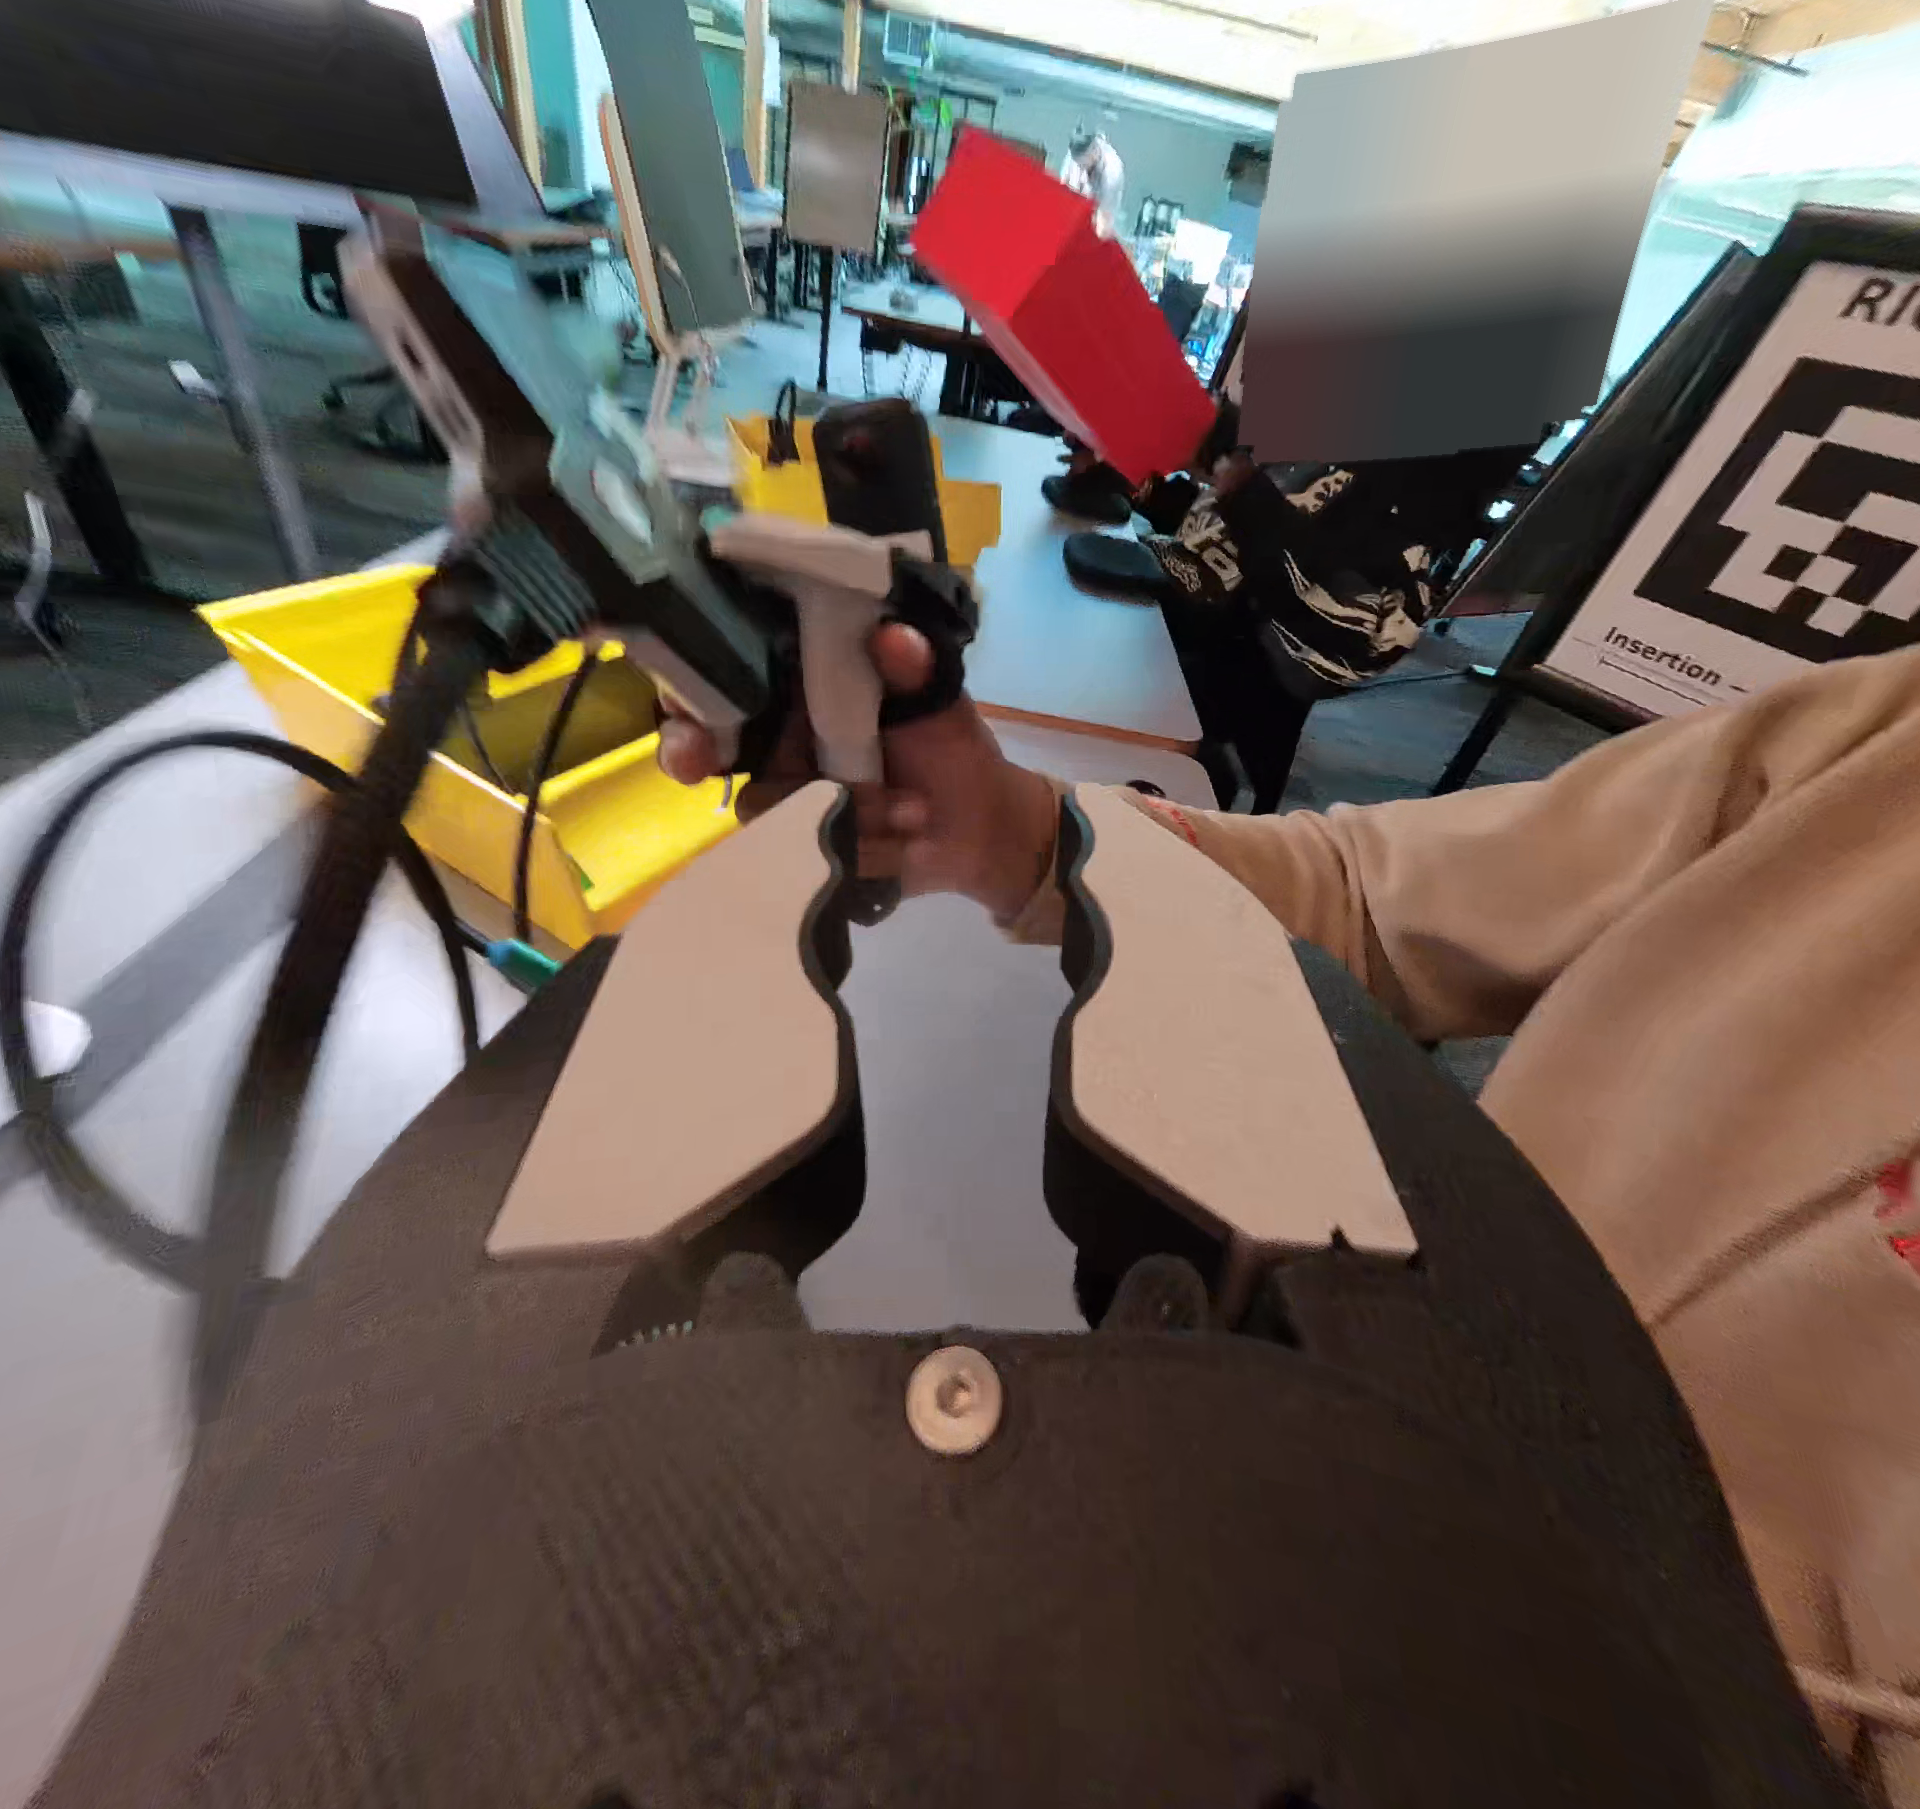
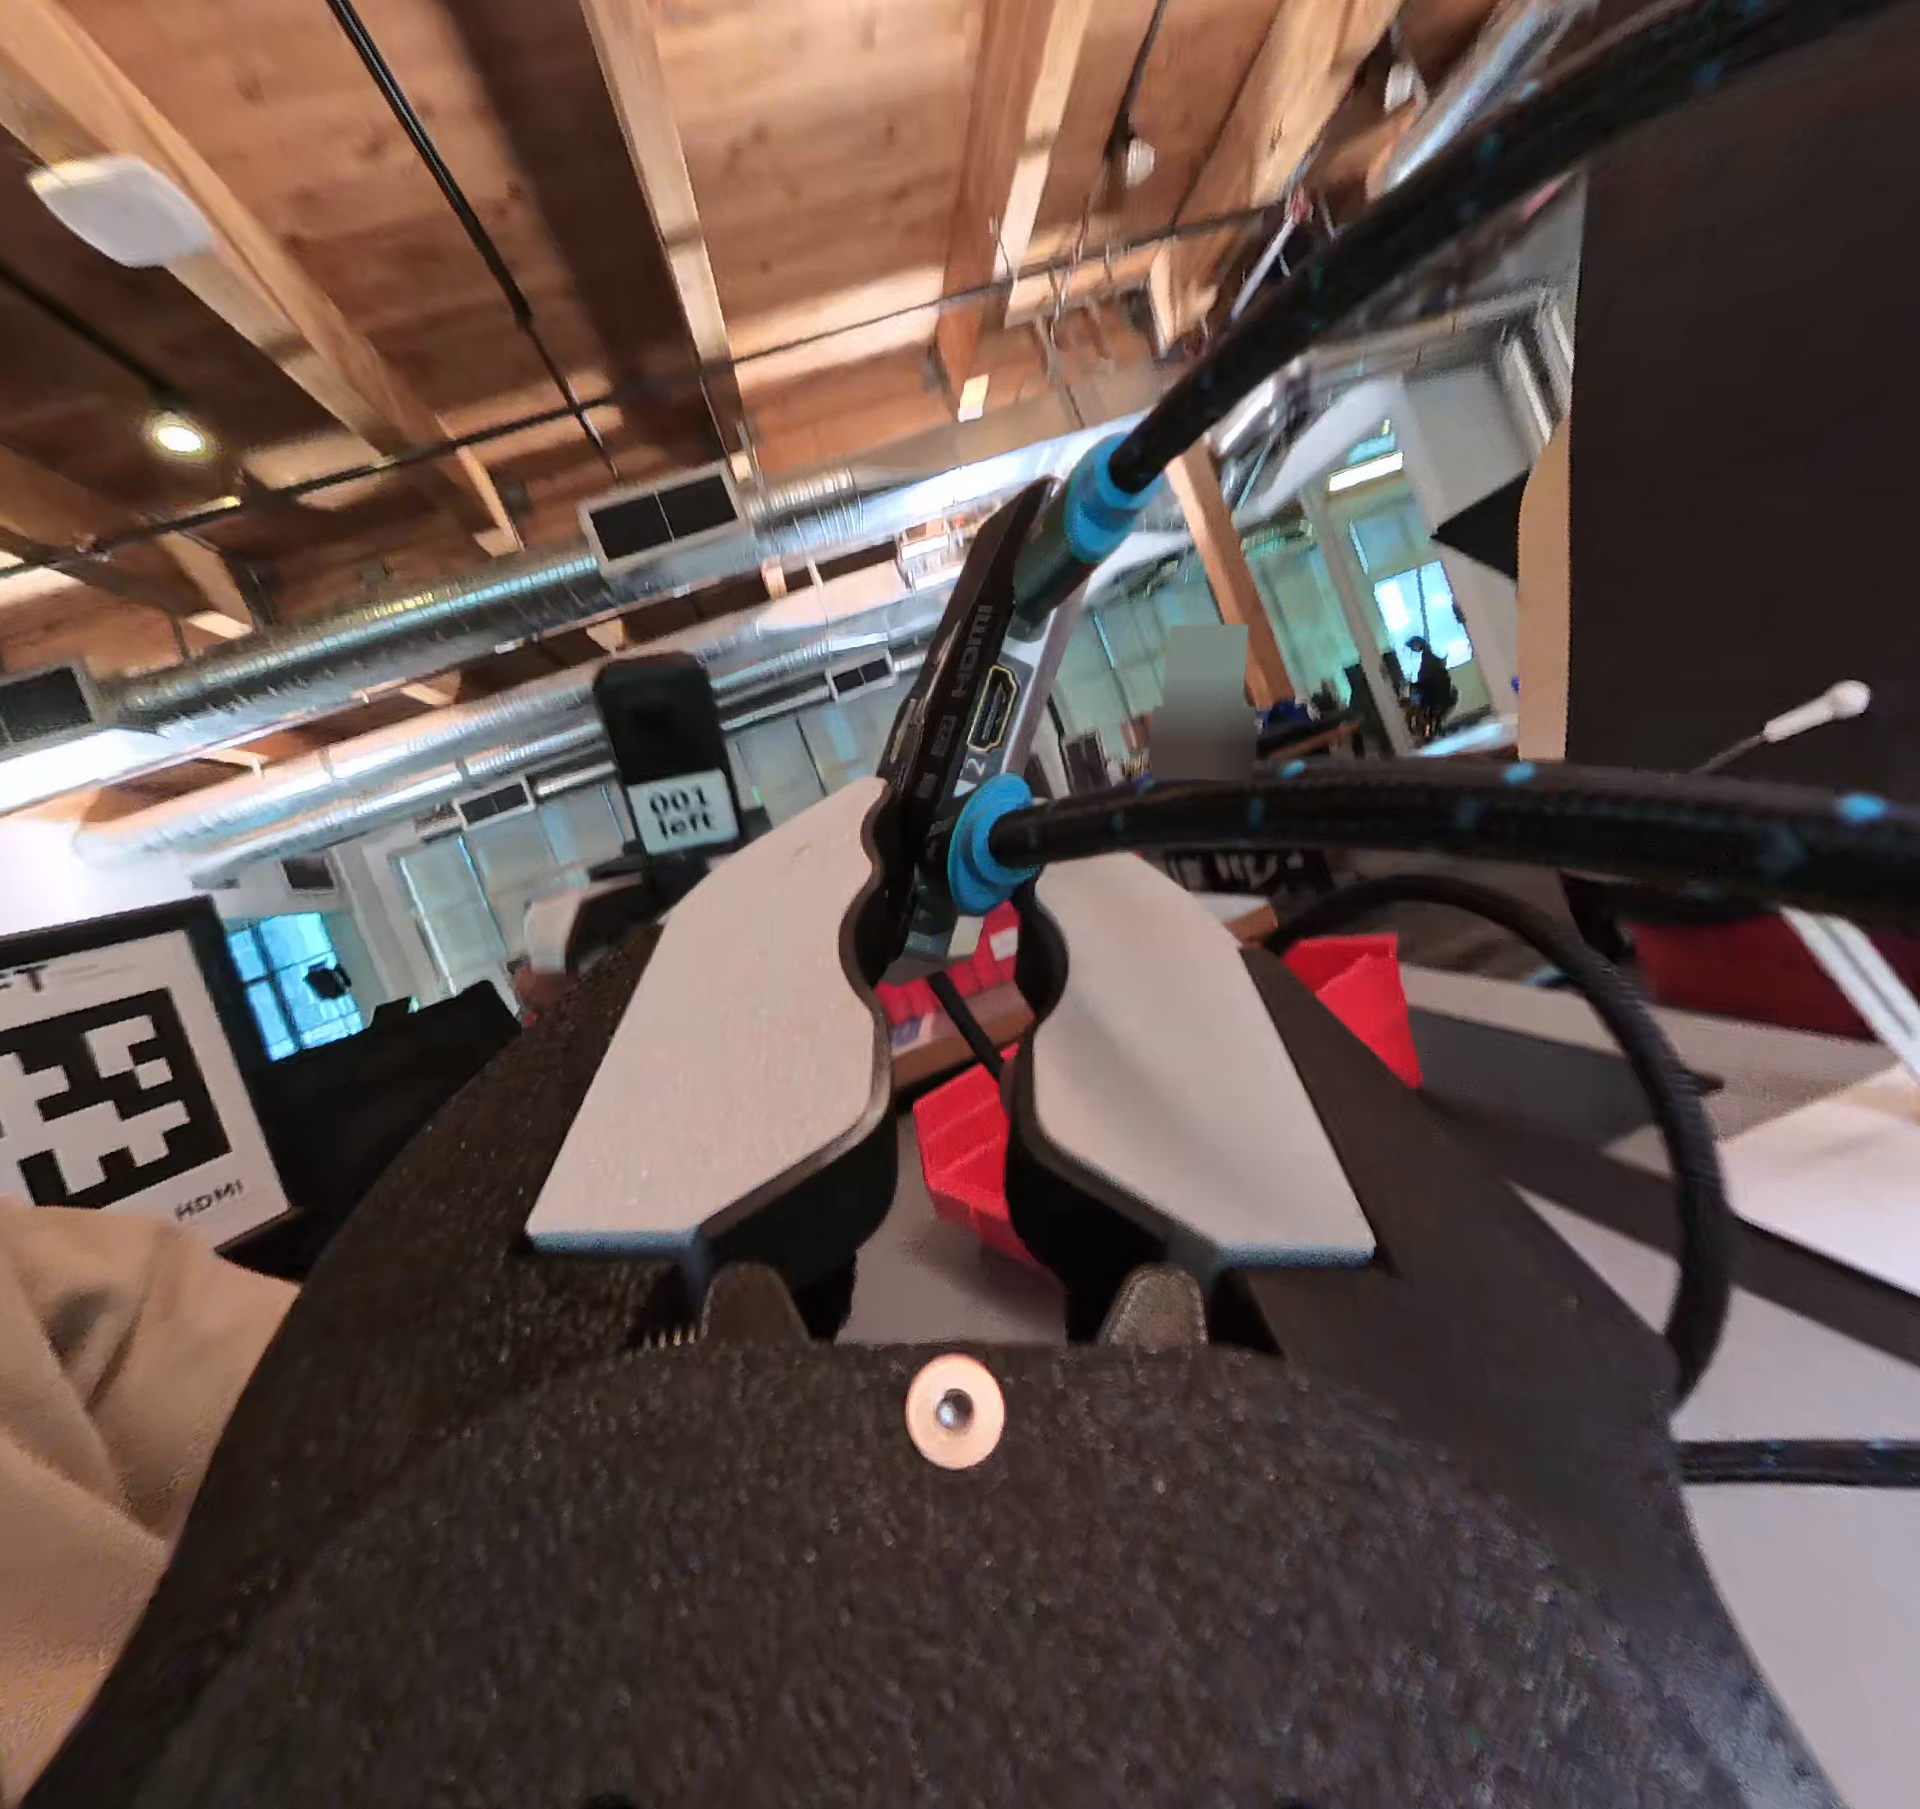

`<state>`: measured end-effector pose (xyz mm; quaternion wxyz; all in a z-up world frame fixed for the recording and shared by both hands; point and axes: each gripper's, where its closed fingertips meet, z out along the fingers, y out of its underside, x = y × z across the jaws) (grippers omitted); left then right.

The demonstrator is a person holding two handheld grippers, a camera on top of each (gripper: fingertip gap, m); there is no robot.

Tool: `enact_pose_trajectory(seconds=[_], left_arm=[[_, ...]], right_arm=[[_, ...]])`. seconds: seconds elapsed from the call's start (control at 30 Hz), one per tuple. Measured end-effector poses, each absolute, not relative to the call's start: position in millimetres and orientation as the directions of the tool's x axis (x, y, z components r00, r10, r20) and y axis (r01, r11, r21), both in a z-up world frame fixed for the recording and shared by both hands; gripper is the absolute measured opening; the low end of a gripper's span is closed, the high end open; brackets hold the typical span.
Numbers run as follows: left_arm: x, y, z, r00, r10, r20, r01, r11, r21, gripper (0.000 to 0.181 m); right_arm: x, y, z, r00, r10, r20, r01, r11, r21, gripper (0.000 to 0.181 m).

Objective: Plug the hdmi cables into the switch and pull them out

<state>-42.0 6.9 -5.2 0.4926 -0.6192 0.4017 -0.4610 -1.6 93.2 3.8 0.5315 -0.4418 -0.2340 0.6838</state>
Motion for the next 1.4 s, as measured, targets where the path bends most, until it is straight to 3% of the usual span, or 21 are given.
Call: enact_pose_trajectory(seconds=[0.13,0.27,0.5,0.57,0.87,1.4], left_arm=[[-9,37,-28,0.297,-0.922,0.25,0.057,-0.244,-0.968,0.055],[-17,39,-3,0.181,-0.925,0.334,0.303,-0.271,-0.914,0.048],[-29,43,-15,0.222,-0.942,0.25,0.24,-0.195,-0.951,0.041],[-31,46,-17,0.222,-0.944,0.245,0.261,-0.185,-0.947,0.03],[-36,40,-15,0.252,-0.963,0.093,0.229,-0.034,-0.973,0.026],[-39,19,-6,0.223,-0.971,-0.084,0.225,0.136,-0.965,0.029]], right_arm=[[-4,75,14,-0.037,0.964,-0.263,-0.554,-0.239,-0.797,0.02],[-32,49,3,-0.028,0.988,-0.151,-0.425,-0.149,-0.893,0.019],[-44,47,-10,-0.052,0.983,-0.177,-0.308,-0.184,-0.934,0.02],[-41,51,-13,-0.041,0.98,-0.196,-0.276,-0.2,-0.94,0.021],[-33,44,-20,-0.117,0.975,-0.19,-0.164,-0.208,-0.964,0.022],[-27,21,-10,-0.15,0.989,-0.021,-0.207,-0.052,-0.977,0.011]])
